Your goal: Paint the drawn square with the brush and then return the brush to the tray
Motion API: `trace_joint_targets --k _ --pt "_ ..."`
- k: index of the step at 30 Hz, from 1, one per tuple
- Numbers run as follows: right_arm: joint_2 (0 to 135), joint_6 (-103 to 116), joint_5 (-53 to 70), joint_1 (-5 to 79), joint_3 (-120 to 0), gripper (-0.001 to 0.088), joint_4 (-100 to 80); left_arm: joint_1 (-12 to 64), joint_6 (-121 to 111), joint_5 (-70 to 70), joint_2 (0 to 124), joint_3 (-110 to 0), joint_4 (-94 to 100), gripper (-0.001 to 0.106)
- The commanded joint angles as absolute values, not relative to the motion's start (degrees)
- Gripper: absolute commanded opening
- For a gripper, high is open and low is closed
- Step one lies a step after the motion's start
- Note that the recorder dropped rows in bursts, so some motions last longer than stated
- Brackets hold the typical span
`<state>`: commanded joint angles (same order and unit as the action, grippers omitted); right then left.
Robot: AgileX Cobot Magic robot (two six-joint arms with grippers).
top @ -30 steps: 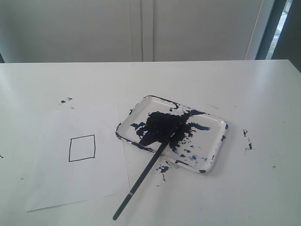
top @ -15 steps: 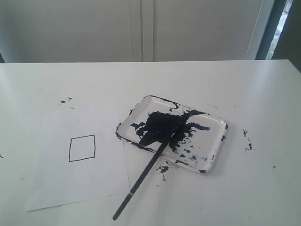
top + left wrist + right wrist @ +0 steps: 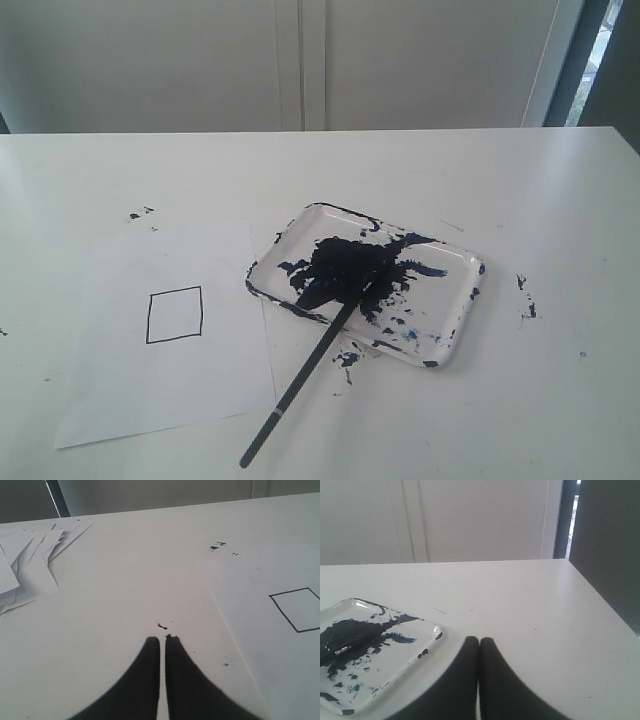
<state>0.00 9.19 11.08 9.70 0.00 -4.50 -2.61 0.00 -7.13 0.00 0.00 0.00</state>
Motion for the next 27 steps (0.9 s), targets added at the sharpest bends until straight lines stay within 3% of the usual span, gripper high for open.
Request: trace_joint_targets --k 14,20,27 --pt "0.0 9.3 3.3 9.7 0.0 0.0 -4.7 -2.6 -0.5 -2.6 0.0 0.0 0.0 0.011" --pt "0.0 24.3 0.4 9.7 0.0 0.0 0.0 -2.6 -16.7 -0.9 0.0 0.0 -0.6 0.011" --pt "0.0 25.7 -10.8 9.7 0.0 0.0 0.0 -2.6 -24.3 6.7 0.0 0.0 -0.6 0.011"
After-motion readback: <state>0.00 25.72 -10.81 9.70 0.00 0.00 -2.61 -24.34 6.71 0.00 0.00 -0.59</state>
